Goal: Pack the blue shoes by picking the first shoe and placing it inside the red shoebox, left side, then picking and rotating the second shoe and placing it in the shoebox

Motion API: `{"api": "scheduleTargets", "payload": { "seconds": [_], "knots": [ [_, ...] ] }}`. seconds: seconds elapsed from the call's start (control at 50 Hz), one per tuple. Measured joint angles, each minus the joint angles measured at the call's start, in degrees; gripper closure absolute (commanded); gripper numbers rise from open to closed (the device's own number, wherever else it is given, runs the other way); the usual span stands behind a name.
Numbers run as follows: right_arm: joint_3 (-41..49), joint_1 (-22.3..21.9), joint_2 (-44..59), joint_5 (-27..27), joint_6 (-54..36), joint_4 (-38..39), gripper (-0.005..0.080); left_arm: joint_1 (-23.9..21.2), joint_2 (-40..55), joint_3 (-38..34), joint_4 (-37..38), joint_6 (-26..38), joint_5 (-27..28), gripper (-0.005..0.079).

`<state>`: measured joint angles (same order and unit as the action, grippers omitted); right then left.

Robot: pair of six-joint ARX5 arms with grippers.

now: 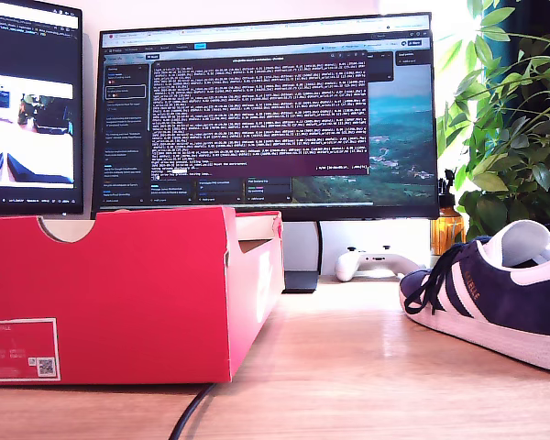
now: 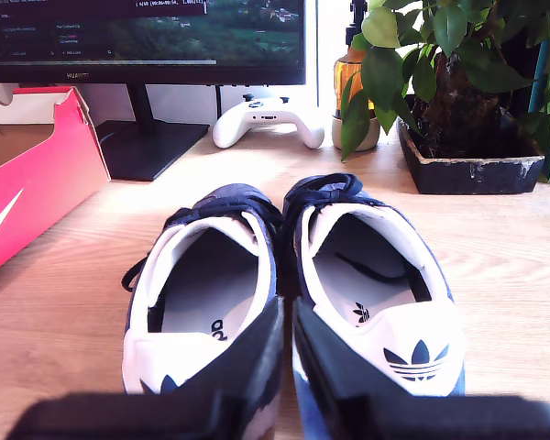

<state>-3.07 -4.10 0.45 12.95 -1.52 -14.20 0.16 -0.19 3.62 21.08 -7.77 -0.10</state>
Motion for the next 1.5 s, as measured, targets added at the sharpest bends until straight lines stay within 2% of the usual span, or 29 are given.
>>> {"api": "scheduleTargets", "payload": {
  "seconds": [0.32,0.46,0.68,0.76,0.9,1.02,1.16,1.18,1.28,1.3,1.4,1.5],
  "knots": [
    [0.0,0.0,0.0,0.0,0.0,0.0,0.0757,0.7,0.0,0.0,-0.1,-0.1,0.0,0.0754],
    [0.0,0.0,0.0,0.7,0.2,0.0,0.0757,0.7,0.0,0.0,-0.3,-5.1,1.9,0.0754],
    [0.0,0.0,0.0,4.7,12.7,2.2,0.0757,0.7,0.0,-0.1,-5.1,-14.5,10.5,0.0754],
    [0.0,0.0,0.0,4.8,16.0,2.2,0.0757,0.7,0.0,-0.1,-8.5,-16.0,14.4,0.0754],
    [0.0,0.0,0.0,5.8,29.5,3.7,0.0758,0.7,0.0,-0.1,-16.2,-19.6,21.9,0.0754],
    [0.0,0.0,0.0,7.3,35.7,7.1,0.0763,0.6,0.0,0.0,-18.4,-20.4,27.7,0.0762],
    [0.0,0.0,0.0,8.6,37.5,7.0,0.0763,0.3,0.0,2.8,-11.8,-16.7,29.7,0.0762],
    [-0.1,0.0,0.0,8.7,37.6,6.9,0.0763,0.3,0.0,3.7,-10.1,-13.7,29.6,0.0762],
    [-1.2,0.0,0.1,8.8,37.5,6.6,0.0763,-0.2,0.9,9.4,-2.9,-9.5,29.6,0.0762],
    [-1.7,0.0,0.1,8.8,37.5,6.6,0.0763,-0.2,1.4,10.7,-1.9,-7.2,29.6,0.0762],
    [-5.2,0.0,1.0,8.8,37.5,6.3,0.0763,-0.2,5.4,16.6,3.3,-5.4,29.7,0.0762],
    [-9.2,0.0,2.5,8.9,35.2,5.4,0.0763,-0.2,10.7,20.7,10.2,-0.3,29.5,0.0762]
  ]
}}
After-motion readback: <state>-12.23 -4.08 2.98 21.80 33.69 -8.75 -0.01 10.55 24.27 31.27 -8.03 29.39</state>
